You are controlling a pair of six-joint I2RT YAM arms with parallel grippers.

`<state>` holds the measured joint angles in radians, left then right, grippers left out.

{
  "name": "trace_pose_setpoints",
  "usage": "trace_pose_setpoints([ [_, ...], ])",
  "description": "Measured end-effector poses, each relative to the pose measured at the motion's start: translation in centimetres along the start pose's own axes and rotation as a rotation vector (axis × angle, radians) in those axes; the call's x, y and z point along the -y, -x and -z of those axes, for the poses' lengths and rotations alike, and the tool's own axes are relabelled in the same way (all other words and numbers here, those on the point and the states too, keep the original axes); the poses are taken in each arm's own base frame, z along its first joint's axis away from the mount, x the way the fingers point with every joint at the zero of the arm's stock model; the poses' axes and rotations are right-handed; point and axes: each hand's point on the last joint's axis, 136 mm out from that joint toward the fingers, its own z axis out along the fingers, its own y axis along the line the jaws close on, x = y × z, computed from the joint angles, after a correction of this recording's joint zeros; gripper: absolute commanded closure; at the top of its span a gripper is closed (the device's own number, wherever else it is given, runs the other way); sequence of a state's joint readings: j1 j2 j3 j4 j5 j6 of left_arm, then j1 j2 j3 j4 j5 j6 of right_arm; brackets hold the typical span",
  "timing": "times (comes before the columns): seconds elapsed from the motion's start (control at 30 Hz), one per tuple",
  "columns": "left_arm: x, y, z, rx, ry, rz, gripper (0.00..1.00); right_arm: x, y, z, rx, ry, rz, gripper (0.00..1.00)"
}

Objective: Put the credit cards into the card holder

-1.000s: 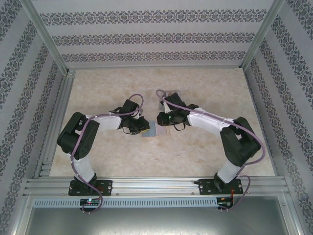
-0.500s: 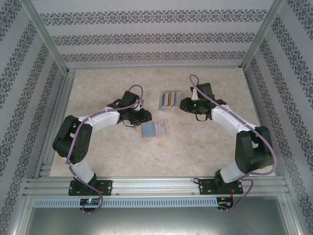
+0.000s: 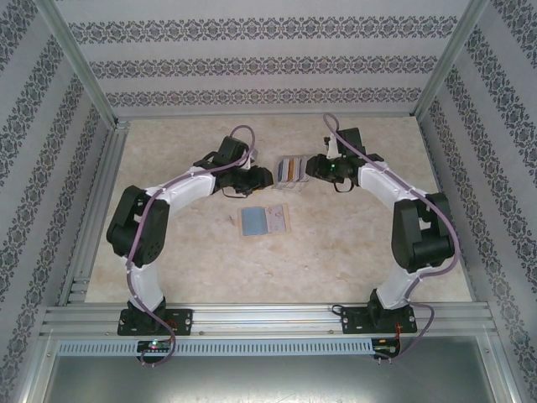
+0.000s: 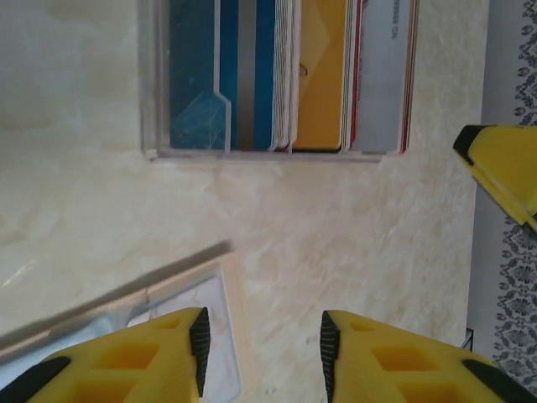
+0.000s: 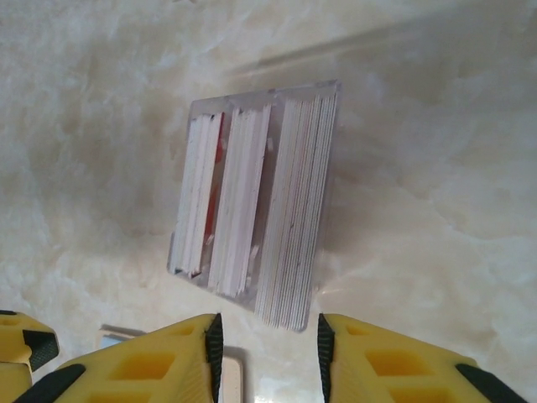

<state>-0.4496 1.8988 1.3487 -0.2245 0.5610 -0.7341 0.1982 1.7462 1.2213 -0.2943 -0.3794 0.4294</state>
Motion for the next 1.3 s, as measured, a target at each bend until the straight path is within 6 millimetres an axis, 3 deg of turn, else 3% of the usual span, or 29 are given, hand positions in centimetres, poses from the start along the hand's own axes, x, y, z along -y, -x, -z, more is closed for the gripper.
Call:
trace_pose_setpoints([
  [0.27, -0.1, 2.4, -3.4, -0.018, 0.005, -0.018, 0.46, 0.2, 1.2, -1.8, -0.024, -0.008, 0.0, 0.6],
  [0.5, -1.1, 2.6, -5.4, -0.046, 0.014, -0.003, 0.45, 0.9, 1.0, -3.6, -0.06, -0.017, -0.014, 0.59],
  [0.87, -1.2, 2.3, -6.4, -0.081, 0.0, 0.006, 0.45, -1.5, 1.5, -4.5, -0.076, 0.014, 0.021, 0.59],
  [1.3, -1.4, 2.0, -6.7, -0.094, 0.0, 0.012, 0.45, -1.7, 1.3, -4.5, -0.085, 0.013, 0.022, 0.61],
])
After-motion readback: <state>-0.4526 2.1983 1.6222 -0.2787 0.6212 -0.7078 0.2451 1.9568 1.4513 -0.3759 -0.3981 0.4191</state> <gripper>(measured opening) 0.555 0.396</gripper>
